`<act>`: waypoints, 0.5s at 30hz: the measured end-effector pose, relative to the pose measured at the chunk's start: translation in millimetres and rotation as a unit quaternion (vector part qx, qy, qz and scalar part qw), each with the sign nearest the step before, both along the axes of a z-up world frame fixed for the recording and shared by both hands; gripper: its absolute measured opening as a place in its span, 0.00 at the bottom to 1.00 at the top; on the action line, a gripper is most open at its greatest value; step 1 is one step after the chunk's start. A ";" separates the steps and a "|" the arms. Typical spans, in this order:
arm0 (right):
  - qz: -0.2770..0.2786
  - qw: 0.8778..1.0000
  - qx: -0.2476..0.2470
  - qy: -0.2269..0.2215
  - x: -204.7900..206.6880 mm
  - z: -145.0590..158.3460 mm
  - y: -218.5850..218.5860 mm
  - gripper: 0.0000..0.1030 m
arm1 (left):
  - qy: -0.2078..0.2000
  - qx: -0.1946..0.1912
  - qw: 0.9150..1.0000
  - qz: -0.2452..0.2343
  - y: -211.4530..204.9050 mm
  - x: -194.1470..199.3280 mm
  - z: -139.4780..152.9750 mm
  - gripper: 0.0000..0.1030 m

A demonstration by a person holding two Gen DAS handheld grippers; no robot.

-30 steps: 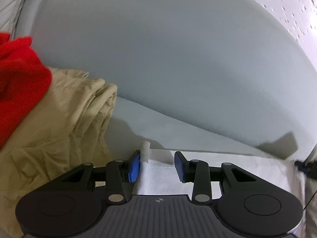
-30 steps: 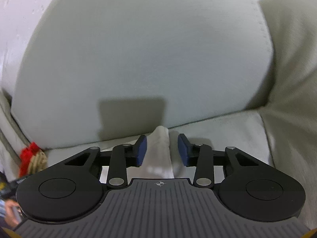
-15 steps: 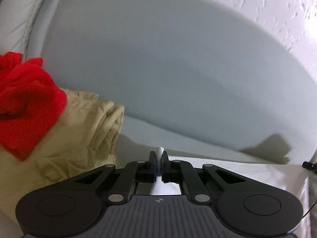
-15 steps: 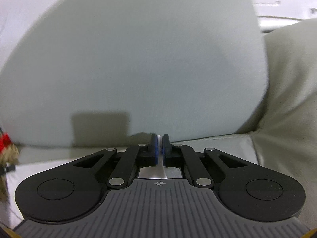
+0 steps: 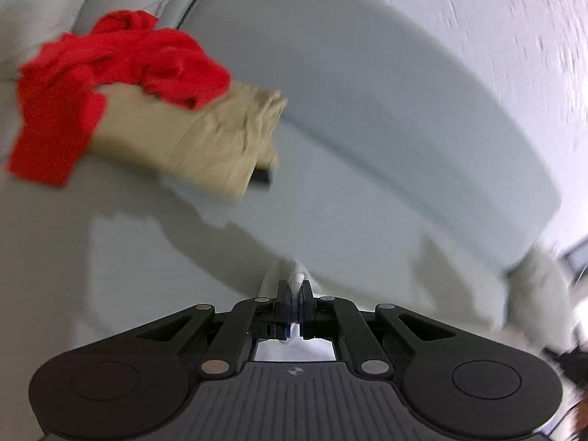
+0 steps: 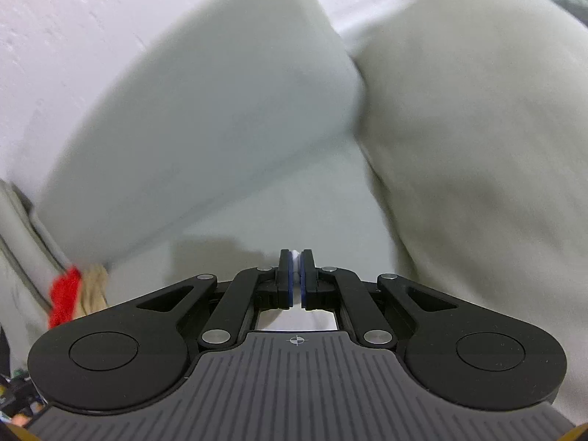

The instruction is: Fold clothes

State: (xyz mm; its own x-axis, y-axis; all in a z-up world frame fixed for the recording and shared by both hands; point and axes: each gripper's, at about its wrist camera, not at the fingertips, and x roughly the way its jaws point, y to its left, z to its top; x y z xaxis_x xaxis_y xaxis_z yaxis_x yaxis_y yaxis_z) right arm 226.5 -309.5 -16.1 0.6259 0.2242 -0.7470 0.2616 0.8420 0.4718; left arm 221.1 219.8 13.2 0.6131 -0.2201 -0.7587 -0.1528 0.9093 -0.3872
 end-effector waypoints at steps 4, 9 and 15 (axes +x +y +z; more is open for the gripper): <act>0.010 1.000 -0.017 0.010 -46.9 6.8 4.8 0.03 | -0.027 0.037 0.999 -0.023 -21.0 -62.6 21.8 0.03; 0.003 1.000 -0.020 -0.017 -86.9 30.8 -2.3 0.03 | -0.032 0.111 0.993 -0.019 -40.0 -118.3 32.3 0.03; 0.001 0.999 -0.040 -0.005 -144.5 21.6 -7.5 0.03 | 0.016 0.158 0.987 -0.030 -62.0 -144.5 -4.6 0.03</act>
State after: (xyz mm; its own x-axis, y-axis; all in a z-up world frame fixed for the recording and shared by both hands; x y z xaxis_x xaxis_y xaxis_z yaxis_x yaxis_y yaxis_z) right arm 82.0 -317.0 5.5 0.6325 0.1660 -0.7566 0.2549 0.8778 0.4056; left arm 76.6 157.8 8.6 0.5815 -0.0052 -0.8135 -0.1016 0.9917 -0.0789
